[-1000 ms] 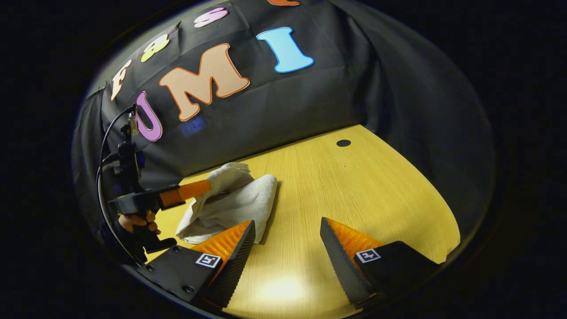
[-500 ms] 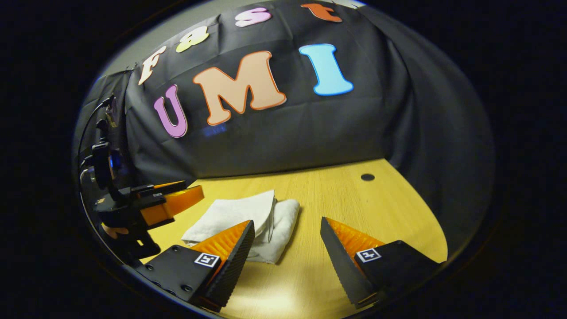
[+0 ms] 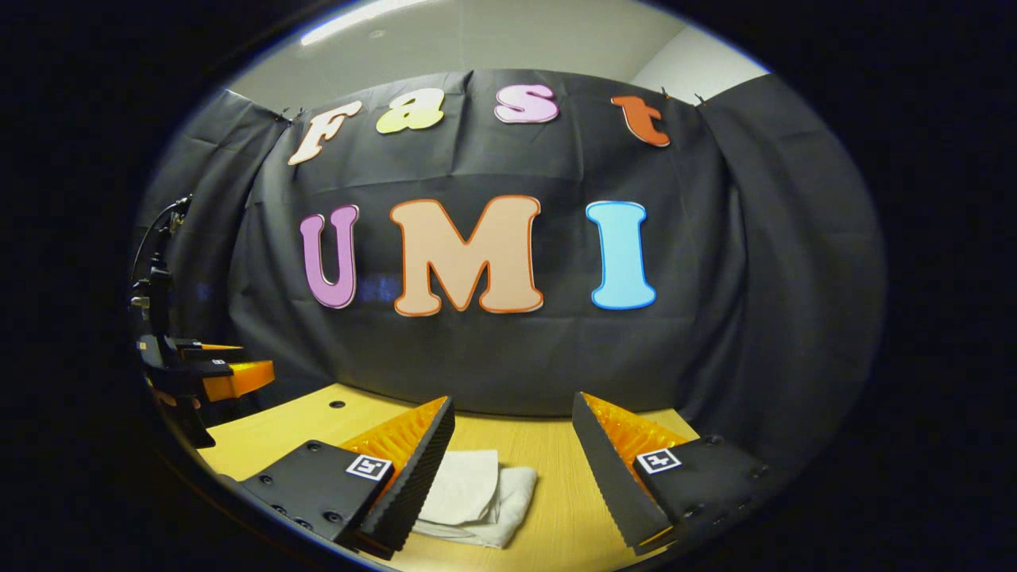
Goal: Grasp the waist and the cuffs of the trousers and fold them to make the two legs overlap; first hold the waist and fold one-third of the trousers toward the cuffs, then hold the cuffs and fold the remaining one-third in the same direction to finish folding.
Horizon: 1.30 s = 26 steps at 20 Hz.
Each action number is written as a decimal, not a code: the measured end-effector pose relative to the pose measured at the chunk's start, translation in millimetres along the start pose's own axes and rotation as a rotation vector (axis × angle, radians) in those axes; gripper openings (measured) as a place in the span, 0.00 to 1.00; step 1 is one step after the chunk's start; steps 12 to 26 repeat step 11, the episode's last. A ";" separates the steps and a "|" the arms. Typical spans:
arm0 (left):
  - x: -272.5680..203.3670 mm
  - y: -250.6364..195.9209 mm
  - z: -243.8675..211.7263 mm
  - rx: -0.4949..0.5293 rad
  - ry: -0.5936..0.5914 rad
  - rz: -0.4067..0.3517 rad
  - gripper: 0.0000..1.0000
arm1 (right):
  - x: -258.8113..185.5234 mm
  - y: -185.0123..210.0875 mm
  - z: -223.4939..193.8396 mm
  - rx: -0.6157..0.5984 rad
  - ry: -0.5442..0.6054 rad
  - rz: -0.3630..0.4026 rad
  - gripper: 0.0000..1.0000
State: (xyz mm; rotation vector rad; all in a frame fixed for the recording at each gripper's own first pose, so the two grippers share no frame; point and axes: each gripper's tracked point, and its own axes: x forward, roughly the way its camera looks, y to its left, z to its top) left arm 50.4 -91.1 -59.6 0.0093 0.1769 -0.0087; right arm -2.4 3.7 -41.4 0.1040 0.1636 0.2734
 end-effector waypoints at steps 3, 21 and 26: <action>-5.0 27.6 12.3 0.007 -0.035 0.037 0.95 | -1.4 22.5 3.2 0.023 -0.003 0.004 0.92; -13.0 47.4 24.7 0.032 -0.083 0.043 0.95 | -9.6 35.9 6.0 0.029 0.000 -0.025 0.96; -13.0 47.4 24.7 0.032 -0.083 0.043 0.95 | -9.6 35.9 6.0 0.029 0.000 -0.025 0.96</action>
